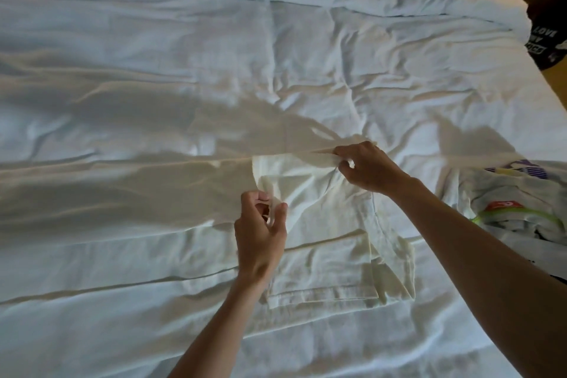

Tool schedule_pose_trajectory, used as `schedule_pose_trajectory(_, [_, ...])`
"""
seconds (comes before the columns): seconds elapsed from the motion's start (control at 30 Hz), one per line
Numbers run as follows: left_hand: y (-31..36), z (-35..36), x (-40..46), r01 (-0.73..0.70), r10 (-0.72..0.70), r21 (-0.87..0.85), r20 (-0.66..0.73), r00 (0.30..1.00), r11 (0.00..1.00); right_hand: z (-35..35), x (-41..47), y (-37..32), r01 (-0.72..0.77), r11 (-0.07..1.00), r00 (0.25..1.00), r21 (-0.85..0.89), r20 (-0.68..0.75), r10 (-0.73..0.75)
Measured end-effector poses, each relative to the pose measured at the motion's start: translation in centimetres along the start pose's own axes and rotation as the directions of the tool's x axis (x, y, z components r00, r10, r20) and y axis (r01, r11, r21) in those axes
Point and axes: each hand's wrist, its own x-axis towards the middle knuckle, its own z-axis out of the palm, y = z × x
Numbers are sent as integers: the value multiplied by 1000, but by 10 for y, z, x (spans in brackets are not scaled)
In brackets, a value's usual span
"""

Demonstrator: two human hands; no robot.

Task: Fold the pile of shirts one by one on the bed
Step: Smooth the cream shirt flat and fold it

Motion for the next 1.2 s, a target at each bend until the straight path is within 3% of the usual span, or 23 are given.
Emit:
schedule_pose_trajectory(0.1, [-8,5,-11,40,-40,-6,-67,997,999,3,5,6,-25,1000,998,-19,49,25])
schedule_pose_trajectory(0.27, [-10,5,-9,221,-221,-13,-152,963,975,6,7,3,-45,993,988,-111,144,61])
schedule_pose_trajectory(0.3, [-12,5,-8,204,-201,4,-167,965,979,8,6,2,-68,982,987,-177,134,93])
schedule_pose_trajectory(0.37, [-17,4,-9,151,-136,77,-178,975,985,22,0,-7,-183,940,983,-289,-40,179])
schedule_pose_trajectory(0.43, [-24,4,-12,111,-88,134,-170,982,985,44,-14,-30,-209,951,953,-227,-266,146])
schedule_pose_trajectory(0.47, [-27,3,-14,97,-72,139,-172,982,986,57,-23,-46,-132,977,950,-169,-303,76])
schedule_pose_trajectory(0.57, [-34,-10,-9,40,-7,187,-173,985,982,107,-52,-89,145,989,979,-34,-142,-149])
schedule_pose_trajectory(0.67, [-44,-50,10,-76,146,342,-184,972,937,132,-64,-102,81,995,987,-53,-136,-87])
schedule_pose_trajectory(0.73, [-55,-96,29,-211,327,488,-165,930,847,134,-67,-125,41,999,966,-33,-254,-48])
schedule_pose_trajectory(0.83, [-77,-184,56,-254,457,742,-78,886,620,141,-67,-198,227,970,923,88,-336,-186])
schedule_pose_trajectory(0.9, [-90,-245,70,-207,406,866,5,914,455,158,-62,-251,355,929,895,105,-326,-305])
schedule_pose_trajectory(1.0, [-107,-323,84,-192,273,942,115,955,277,189,-37,-317,422,898,888,125,-259,-381])
schedule_pose_trajectory(1.1, [-113,-365,95,-223,228,959,180,957,176,203,-8,-367,438,893,890,100,-189,-415])
schedule_pose_trajectory(1.2, [-118,-385,100,-196,267,971,154,951,138,204,13,-393,363,927,921,94,-187,-342])
